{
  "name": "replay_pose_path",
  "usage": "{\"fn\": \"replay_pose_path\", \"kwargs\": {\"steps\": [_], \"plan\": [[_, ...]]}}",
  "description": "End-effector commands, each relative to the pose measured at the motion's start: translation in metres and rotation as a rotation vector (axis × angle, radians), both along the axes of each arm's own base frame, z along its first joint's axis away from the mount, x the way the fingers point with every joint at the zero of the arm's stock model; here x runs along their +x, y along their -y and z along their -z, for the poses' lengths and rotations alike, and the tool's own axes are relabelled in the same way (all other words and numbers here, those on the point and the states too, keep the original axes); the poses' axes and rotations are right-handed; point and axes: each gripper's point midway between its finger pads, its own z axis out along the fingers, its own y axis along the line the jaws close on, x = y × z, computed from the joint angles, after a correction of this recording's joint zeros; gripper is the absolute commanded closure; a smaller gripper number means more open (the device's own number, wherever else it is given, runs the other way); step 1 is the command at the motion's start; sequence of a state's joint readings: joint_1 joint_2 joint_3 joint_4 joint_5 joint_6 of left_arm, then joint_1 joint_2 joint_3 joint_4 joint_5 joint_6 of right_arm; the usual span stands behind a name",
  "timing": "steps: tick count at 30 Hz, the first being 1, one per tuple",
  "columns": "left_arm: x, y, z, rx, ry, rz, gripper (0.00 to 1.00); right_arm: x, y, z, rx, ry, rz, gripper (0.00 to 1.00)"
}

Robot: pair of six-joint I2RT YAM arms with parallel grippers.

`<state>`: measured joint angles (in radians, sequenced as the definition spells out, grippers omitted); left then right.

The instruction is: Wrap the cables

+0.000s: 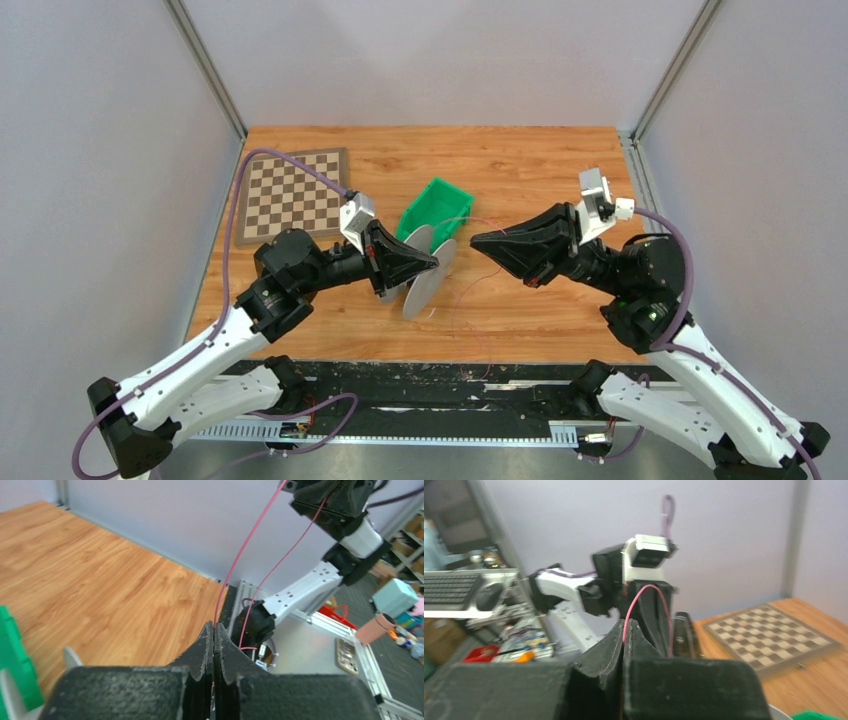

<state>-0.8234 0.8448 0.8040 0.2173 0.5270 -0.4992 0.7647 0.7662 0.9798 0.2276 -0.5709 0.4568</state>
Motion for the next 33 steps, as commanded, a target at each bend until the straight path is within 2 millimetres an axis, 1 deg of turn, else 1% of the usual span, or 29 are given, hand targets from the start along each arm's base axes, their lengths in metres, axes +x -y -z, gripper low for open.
{"fn": "replay_pose_path", "kwargs": {"steps": [1, 2, 3, 6, 9, 11, 13, 16, 18, 19, 20, 21, 22, 23, 25, 28, 29, 31, 33], "plan": [[0.023, -0.025, -0.008, 0.071, 0.001, -0.207, 1.0, 0.044, 0.022, 0.042, -0.119, -0.017, 0.304, 1.0], [0.026, -0.03, 0.002, 0.116, -0.025, -0.239, 1.0, 0.051, 0.024, 0.055, -0.159, -0.028, 0.337, 1.0], [0.026, -0.034, 0.006, 0.152, -0.033, -0.254, 1.0, 0.059, 0.026, 0.07, -0.199, -0.039, 0.373, 1.0], [0.031, -0.044, 0.012, 0.2, -0.055, -0.312, 1.0, 0.08, 0.028, 0.11, -0.303, -0.077, 0.462, 1.0], [0.036, -0.052, 0.022, 0.257, -0.087, -0.363, 1.0, 0.098, 0.033, 0.149, -0.396, -0.128, 0.536, 1.0], [0.045, -0.06, 0.029, 0.305, -0.099, -0.427, 1.0, 0.111, 0.037, 0.175, -0.455, -0.162, 0.586, 1.0], [0.058, -0.063, 0.042, 0.377, -0.115, -0.485, 1.0, 0.127, 0.041, 0.203, -0.526, -0.192, 0.628, 1.0], [0.071, -0.064, 0.049, 0.436, -0.118, -0.532, 1.0, 0.154, 0.051, 0.235, -0.612, -0.232, 0.679, 1.0], [0.081, -0.063, 0.045, 0.435, -0.13, -0.564, 1.0, 0.17, 0.058, 0.249, -0.643, -0.279, 0.682, 1.0], [0.086, -0.062, 0.047, 0.441, -0.142, -0.582, 1.0, 0.176, 0.063, 0.254, -0.645, -0.306, 0.684, 1.0], [0.089, -0.062, 0.042, 0.431, -0.158, -0.591, 1.0, 0.18, 0.067, 0.259, -0.647, -0.332, 0.685, 1.0], [0.095, -0.064, 0.049, 0.456, -0.185, -0.61, 1.0, 0.183, 0.071, 0.261, -0.643, -0.348, 0.684, 1.0], [0.097, -0.065, 0.046, 0.451, -0.201, -0.623, 1.0, 0.184, 0.073, 0.264, -0.641, -0.361, 0.681, 1.0], [0.102, -0.067, 0.052, 0.471, -0.221, -0.638, 1.0, 0.183, 0.073, 0.267, -0.641, -0.368, 0.673, 1.0], [0.104, -0.067, 0.053, 0.471, -0.238, -0.643, 1.0, 0.175, 0.067, 0.271, -0.64, -0.369, 0.612, 1.0], [0.099, -0.057, 0.053, 0.463, -0.224, -0.578, 1.0, 0.161, 0.058, 0.28, -0.637, -0.385, 0.526, 0.99], [0.094, -0.051, 0.055, 0.468, -0.224, -0.526, 1.0, 0.157, 0.056, 0.281, -0.634, -0.391, 0.508, 0.95], [0.088, -0.047, 0.06, 0.5, -0.226, -0.476, 1.0, 0.153, 0.056, 0.273, -0.615, -0.39, 0.5, 0.83], [0.084, -0.047, 0.067, 0.546, -0.228, -0.448, 1.0, 0.149, 0.057, 0.255, -0.582, -0.386, 0.508, 0.67]]}}
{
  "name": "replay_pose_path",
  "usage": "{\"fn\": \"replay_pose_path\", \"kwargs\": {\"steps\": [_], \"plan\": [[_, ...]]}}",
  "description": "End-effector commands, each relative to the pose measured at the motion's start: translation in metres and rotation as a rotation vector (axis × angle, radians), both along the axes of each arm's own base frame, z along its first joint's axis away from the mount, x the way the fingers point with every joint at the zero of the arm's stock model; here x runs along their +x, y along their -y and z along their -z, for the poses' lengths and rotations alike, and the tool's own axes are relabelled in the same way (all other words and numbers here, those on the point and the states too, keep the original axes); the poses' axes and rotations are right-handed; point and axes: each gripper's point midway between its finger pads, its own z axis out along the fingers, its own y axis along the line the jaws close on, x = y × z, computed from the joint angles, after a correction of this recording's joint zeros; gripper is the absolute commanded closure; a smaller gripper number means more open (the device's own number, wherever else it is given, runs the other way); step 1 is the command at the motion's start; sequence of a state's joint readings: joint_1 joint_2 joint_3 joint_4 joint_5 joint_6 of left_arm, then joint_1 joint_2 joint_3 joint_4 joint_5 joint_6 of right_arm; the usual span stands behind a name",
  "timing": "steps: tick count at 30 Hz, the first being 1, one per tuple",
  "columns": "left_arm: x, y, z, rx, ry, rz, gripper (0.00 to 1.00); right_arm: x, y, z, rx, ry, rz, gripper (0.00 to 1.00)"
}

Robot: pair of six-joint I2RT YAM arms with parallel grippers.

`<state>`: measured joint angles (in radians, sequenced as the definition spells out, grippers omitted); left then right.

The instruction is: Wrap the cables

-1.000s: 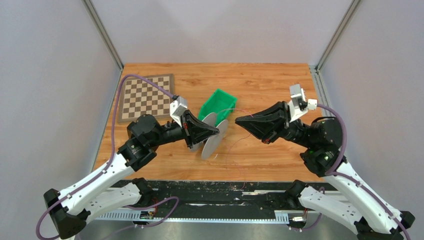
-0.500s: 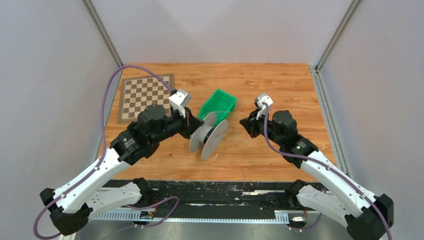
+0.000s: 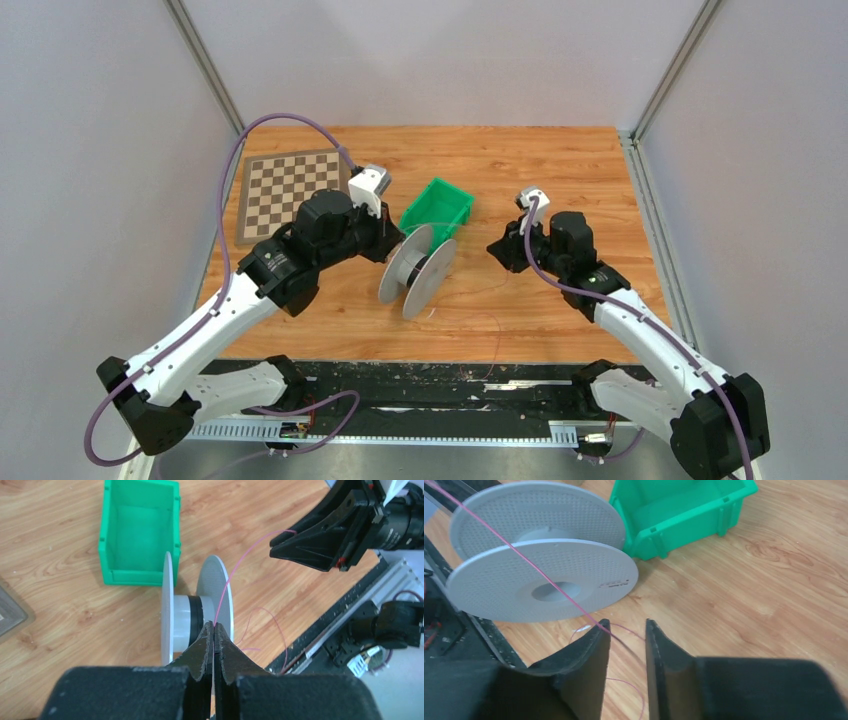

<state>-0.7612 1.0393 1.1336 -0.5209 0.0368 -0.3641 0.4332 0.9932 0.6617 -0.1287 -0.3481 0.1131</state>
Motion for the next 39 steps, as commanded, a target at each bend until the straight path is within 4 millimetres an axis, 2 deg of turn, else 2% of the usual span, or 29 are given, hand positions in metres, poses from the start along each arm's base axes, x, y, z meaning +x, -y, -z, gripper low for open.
{"fn": "replay_pose_path", "kwargs": {"steps": [1, 4, 6, 11, 12, 14, 17, 20, 23, 26, 30, 34, 39], "plan": [[-0.011, 0.006, -0.007, 0.029, -0.014, 0.097, 1.0, -0.011, -0.006, -0.048, 0.103, 0.06, -0.034, 0.6], [-0.013, 0.001, -0.004, 0.058, -0.025, 0.095, 1.0, -0.021, -0.008, -0.066, 0.134, 0.024, -0.048, 0.51], [-0.015, 0.001, -0.005, 0.064, -0.028, 0.103, 1.0, -0.028, -0.011, -0.086, 0.158, 0.046, -0.083, 0.47], [-0.021, -0.002, -0.006, 0.083, -0.034, 0.132, 1.0, -0.044, -0.02, -0.154, 0.229, 0.212, -0.185, 0.42], [-0.022, -0.002, -0.008, 0.084, -0.028, 0.141, 1.0, -0.047, -0.024, -0.166, 0.239, 0.257, -0.216, 0.41], [-0.025, -0.004, -0.01, 0.088, -0.028, 0.15, 1.0, -0.054, -0.036, -0.175, 0.247, 0.326, -0.3, 0.4], [-0.025, -0.008, -0.014, 0.1, -0.024, 0.135, 1.0, -0.063, -0.057, -0.166, 0.217, 0.352, -0.461, 0.39], [-0.028, -0.013, -0.013, 0.118, -0.038, 0.134, 1.0, -0.061, -0.078, -0.157, 0.199, 0.359, -0.538, 0.41], [-0.03, -0.013, -0.01, 0.13, -0.052, 0.14, 1.0, -0.055, -0.102, -0.156, 0.166, 0.389, -0.585, 0.41], [-0.034, -0.011, -0.006, 0.131, -0.066, 0.164, 1.0, -0.045, -0.116, -0.153, 0.143, 0.381, -0.605, 0.4], [-0.036, -0.009, -0.003, 0.128, -0.083, 0.175, 1.0, -0.038, -0.134, -0.135, 0.103, 0.368, -0.647, 0.44], [-0.035, -0.008, 0.002, 0.135, -0.098, 0.177, 1.0, -0.04, -0.151, -0.116, 0.086, 0.302, -0.695, 0.51], [-0.033, -0.008, 0.005, 0.138, -0.109, 0.164, 1.0, -0.033, -0.155, -0.102, 0.055, 0.282, -0.659, 0.73]]}}
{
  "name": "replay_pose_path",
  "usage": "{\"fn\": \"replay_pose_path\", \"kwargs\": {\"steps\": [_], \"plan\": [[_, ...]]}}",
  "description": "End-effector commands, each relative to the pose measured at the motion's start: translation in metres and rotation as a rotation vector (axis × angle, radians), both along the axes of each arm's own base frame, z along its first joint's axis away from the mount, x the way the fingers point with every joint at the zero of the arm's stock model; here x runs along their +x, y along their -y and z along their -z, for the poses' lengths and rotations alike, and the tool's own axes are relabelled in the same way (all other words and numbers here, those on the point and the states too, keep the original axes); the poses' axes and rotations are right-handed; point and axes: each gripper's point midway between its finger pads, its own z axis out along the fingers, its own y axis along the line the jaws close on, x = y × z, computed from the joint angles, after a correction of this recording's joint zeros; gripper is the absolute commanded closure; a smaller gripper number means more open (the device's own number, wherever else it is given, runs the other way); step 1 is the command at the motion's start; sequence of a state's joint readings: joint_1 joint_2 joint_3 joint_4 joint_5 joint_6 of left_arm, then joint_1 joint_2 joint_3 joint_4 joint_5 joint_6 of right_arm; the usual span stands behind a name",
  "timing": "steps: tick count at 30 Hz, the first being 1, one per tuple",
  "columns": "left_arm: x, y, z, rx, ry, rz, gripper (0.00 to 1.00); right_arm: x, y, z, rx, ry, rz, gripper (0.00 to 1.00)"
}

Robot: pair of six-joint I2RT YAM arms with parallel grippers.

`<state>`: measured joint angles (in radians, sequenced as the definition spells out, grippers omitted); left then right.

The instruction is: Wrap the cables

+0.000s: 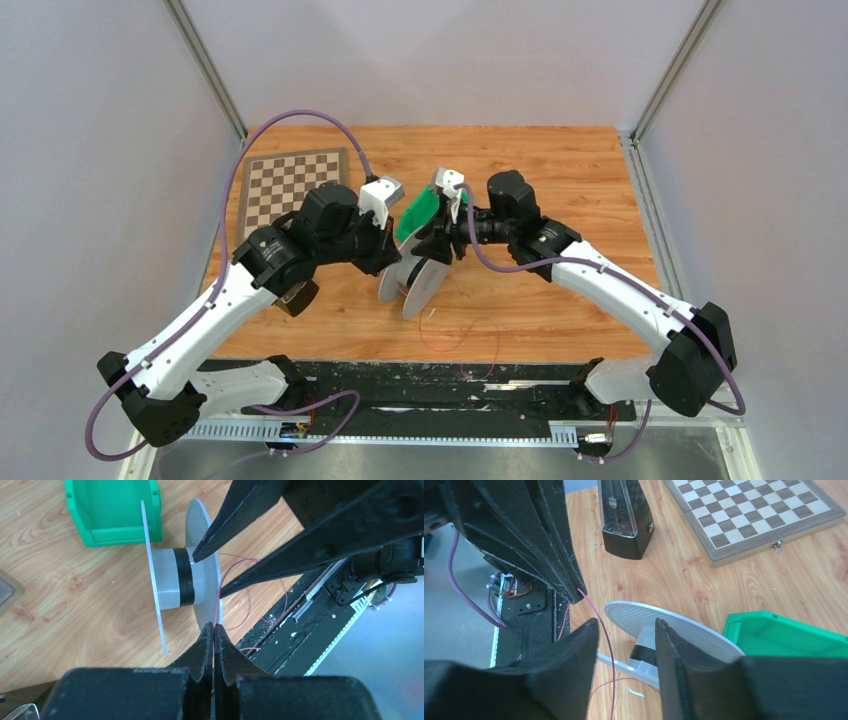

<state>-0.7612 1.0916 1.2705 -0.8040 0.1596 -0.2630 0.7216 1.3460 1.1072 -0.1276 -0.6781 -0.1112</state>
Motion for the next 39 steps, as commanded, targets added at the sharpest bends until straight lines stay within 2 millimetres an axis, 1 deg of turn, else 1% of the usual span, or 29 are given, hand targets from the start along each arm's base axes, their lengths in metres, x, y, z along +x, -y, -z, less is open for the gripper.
{"fn": "replay_pose_path", "kwargs": {"steps": [1, 2, 5, 6, 8, 9, 11, 12, 13, 14, 15, 16, 17, 18, 19, 20, 22, 27, 29, 34, 39], "plan": [[0.0, 0.001, -0.005, -0.012, 0.005, 0.008, 1.0, 0.006, -0.005, -0.017, 0.022, 0.069, 0.008, 0.77], [0.0, 0.002, -0.005, -0.014, 0.002, 0.008, 1.0, 0.005, -0.005, -0.015, 0.021, 0.068, 0.005, 0.8], [0.003, 0.002, 0.0, -0.005, -0.002, -0.004, 1.0, 0.0, -0.003, -0.014, 0.026, 0.081, -0.014, 0.96], [0.003, 0.001, 0.003, 0.001, -0.004, -0.007, 1.0, -0.001, -0.002, -0.014, 0.03, 0.088, -0.019, 0.99], [0.005, -0.001, 0.005, 0.009, 0.003, -0.022, 1.0, -0.003, -0.001, -0.016, 0.043, 0.111, -0.019, 1.0], [0.006, -0.002, 0.006, 0.013, 0.005, -0.029, 0.98, -0.003, 0.0, -0.017, 0.048, 0.122, -0.018, 1.0], [0.01, -0.007, 0.009, 0.027, 0.022, -0.059, 0.88, -0.002, 0.001, -0.02, 0.06, 0.144, -0.01, 1.0], [0.014, -0.013, 0.007, 0.032, 0.048, -0.091, 0.79, -0.001, 0.001, -0.022, 0.066, 0.15, -0.008, 1.0], [0.017, -0.015, 0.01, 0.035, 0.062, -0.111, 0.75, -0.001, 0.0, -0.025, 0.073, 0.155, -0.008, 1.0], [0.02, -0.021, 0.006, 0.033, 0.093, -0.144, 0.66, -0.001, 0.0, -0.026, 0.077, 0.154, -0.01, 1.0], [0.023, -0.024, 0.009, 0.031, 0.105, -0.163, 0.62, -0.003, -0.001, -0.025, 0.079, 0.148, -0.017, 1.0], [0.023, -0.029, 0.005, 0.023, 0.131, -0.186, 0.55, -0.003, -0.002, -0.027, 0.09, 0.147, -0.023, 1.0], [0.025, -0.03, 0.007, 0.017, 0.142, -0.193, 0.51, -0.003, -0.003, -0.029, 0.101, 0.151, -0.028, 1.0], [0.023, -0.033, 0.003, 0.004, 0.161, -0.201, 0.45, -0.004, -0.005, -0.027, 0.104, 0.146, -0.033, 1.0], [0.024, -0.033, 0.006, -0.002, 0.169, -0.204, 0.43, -0.004, -0.005, -0.026, 0.105, 0.143, -0.037, 1.0], [0.024, -0.036, 0.004, -0.01, 0.181, -0.211, 0.39, -0.004, -0.006, -0.023, 0.104, 0.141, -0.041, 1.0], [0.023, -0.037, 0.008, -0.01, 0.183, -0.214, 0.35, -0.003, -0.006, -0.018, 0.094, 0.149, -0.043, 1.0], [0.019, -0.033, 0.018, 0.004, 0.153, -0.182, 0.27, 0.005, 0.002, -0.002, 0.044, 0.243, -0.013, 1.0], [0.015, -0.03, 0.02, -0.008, 0.143, -0.156, 0.25, 0.004, 0.004, 0.006, 0.028, 0.278, -0.029, 1.0], [0.012, -0.026, 0.025, -0.015, 0.14, -0.124, 0.23, 0.009, 0.004, 0.016, 0.012, 0.332, -0.033, 1.0], [0.02, -0.031, 0.044, 0.045, 0.131, -0.155, 0.23, 0.011, 0.003, 0.025, -0.006, 0.36, -0.051, 1.0]]}}
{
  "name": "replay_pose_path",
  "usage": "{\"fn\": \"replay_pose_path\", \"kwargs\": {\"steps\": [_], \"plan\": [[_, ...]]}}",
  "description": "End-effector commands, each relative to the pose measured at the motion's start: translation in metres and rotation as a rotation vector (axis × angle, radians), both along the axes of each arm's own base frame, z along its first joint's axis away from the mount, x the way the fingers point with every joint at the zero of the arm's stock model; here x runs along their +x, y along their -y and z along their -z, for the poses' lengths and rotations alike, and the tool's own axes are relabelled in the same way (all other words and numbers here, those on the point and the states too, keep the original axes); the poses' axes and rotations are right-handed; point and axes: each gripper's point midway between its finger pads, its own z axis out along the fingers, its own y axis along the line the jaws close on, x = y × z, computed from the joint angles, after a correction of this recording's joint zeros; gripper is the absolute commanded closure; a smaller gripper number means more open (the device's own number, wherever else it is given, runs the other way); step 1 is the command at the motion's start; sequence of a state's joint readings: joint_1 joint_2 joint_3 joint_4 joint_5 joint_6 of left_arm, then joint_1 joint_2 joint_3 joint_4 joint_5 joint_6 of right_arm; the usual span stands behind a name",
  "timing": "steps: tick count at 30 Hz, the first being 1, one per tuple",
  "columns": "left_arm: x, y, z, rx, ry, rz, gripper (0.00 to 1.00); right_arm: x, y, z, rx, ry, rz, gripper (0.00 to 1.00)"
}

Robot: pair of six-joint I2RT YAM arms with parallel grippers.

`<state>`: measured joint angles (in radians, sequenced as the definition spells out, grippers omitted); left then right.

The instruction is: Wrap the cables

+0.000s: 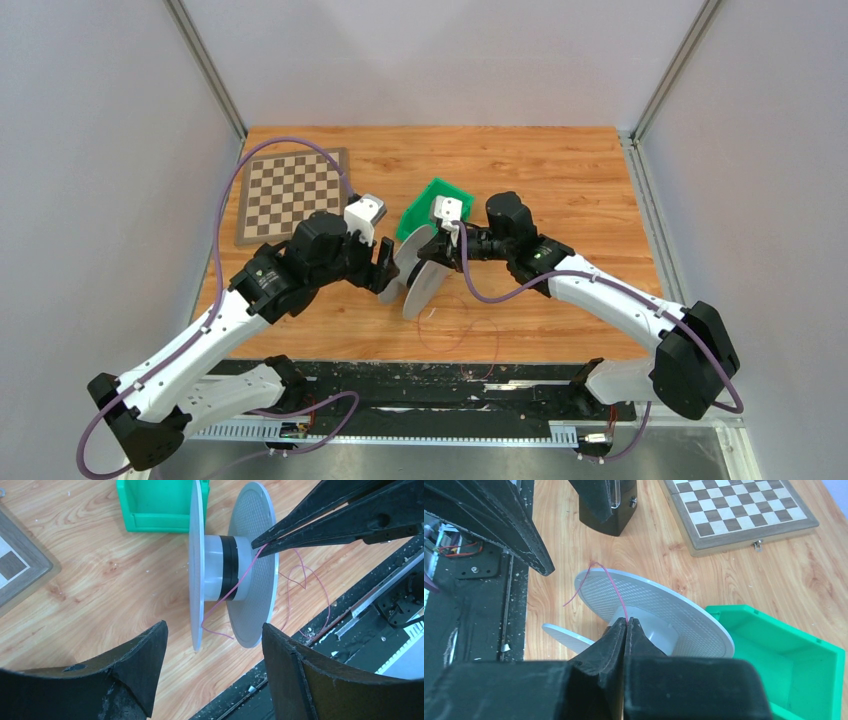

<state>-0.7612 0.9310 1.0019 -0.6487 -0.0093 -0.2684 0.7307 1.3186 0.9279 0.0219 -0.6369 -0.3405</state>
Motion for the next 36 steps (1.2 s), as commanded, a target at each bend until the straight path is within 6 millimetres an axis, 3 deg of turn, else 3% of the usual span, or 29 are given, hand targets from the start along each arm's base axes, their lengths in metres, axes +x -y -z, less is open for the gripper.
{"fn": "replay_pose_path", "kwargs": {"steps": [1, 10, 22, 36], "plan": [[0.011, 0.001, 0.005, 0.018, 0.033, -0.012, 0.23, 0.006, -0.005, -0.015, 0.035, 0.138, -0.034, 1.0], [0.018, -0.001, 0.021, 0.06, 0.02, -0.037, 0.27, 0.005, -0.003, -0.006, 0.016, 0.165, -0.058, 1.0], [0.016, 0.004, 0.019, 0.035, 0.044, 0.01, 0.25, 0.01, 0.006, 0.003, -0.001, 0.22, -0.079, 1.0], [0.03, 0.007, 0.034, 0.053, 0.05, -0.029, 0.43, 0.007, 0.003, -0.002, 0.022, 0.21, -0.092, 1.0]]}}
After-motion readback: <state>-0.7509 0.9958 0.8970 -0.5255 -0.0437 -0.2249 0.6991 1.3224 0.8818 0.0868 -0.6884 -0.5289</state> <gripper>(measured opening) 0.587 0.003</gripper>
